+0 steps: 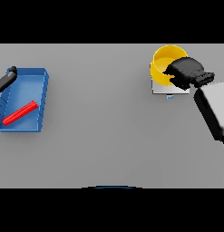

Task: Pick up the red beaker and tilt it to pour out 1 green nut into yellow bowl. Pick up the yellow bowl and place it on the metallic measuring scale.

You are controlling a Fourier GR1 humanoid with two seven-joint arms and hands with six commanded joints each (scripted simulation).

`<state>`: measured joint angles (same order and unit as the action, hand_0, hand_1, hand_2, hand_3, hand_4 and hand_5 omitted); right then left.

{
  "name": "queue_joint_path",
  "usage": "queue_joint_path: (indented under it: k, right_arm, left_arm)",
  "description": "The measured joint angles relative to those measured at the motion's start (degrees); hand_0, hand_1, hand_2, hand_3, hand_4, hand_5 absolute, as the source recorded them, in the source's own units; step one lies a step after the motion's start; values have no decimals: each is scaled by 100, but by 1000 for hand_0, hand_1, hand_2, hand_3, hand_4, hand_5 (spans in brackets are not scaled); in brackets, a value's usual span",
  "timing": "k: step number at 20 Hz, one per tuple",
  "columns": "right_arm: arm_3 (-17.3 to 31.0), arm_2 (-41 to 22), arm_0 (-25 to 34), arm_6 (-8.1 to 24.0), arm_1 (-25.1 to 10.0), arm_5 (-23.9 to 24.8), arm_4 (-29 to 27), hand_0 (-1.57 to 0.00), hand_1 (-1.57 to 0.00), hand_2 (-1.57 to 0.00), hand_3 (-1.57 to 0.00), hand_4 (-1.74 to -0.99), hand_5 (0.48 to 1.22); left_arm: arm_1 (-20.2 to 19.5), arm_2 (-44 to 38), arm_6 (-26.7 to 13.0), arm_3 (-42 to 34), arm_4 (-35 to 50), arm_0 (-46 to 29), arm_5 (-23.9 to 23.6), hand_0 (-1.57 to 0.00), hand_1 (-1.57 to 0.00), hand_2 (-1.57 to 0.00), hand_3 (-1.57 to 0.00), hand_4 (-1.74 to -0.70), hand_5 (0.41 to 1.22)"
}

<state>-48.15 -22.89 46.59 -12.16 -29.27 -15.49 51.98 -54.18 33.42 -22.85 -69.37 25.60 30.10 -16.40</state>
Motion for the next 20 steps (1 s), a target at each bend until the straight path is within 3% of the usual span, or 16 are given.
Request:
queue_joint_path:
  k: [5,8,10,12,13,14,17,20]
  right_arm:
    - [966,195,212,-232,138,215,26,-1571,-1571,-1418,-1349,-1741,1221]
    - [1210,298,295,-276,243,179,-33,-1528,-1571,-1382,-1440,-1741,1221]
    - [1399,332,325,-279,309,141,-23,-1417,-1571,-1363,-1487,-1741,1221]
    - [1448,361,336,-367,303,143,-16,-1397,-1571,-1385,-1363,-1741,1221]
    - [1441,367,325,-379,279,97,-4,-1332,-1459,-1423,-1198,-1741,1221]
    - [1412,397,315,-315,288,50,-9,-1128,-1322,-1330,-1057,-1701,1221]
    - [1545,516,408,-248,334,-86,-92,-577,-828,-913,-742,-1588,1016]
    - [1629,469,400,-232,351,-137,-51,-295,-475,-601,-565,-1517,902]
  left_arm:
    - [47,-9,-22,87,31,27,61,1,1,1,1,-725,710]
    - [70,-29,49,98,51,28,68,1,1,1,1,-729,713]
    - [55,-25,19,81,37,19,34,1,1,1,1,-727,712]
    - [54,15,-24,2,12,-7,-11,1,1,1,1,-727,715]
    - [73,45,-80,22,-14,30,0,1,1,1,1,-729,717]
    - [124,50,-58,85,-17,24,-6,1,1,1,1,-730,720]
    - [93,17,-15,111,13,51,62,1,1,1,1,-732,729]
    - [140,17,-3,197,15,123,127,1,1,1,1,-725,712]
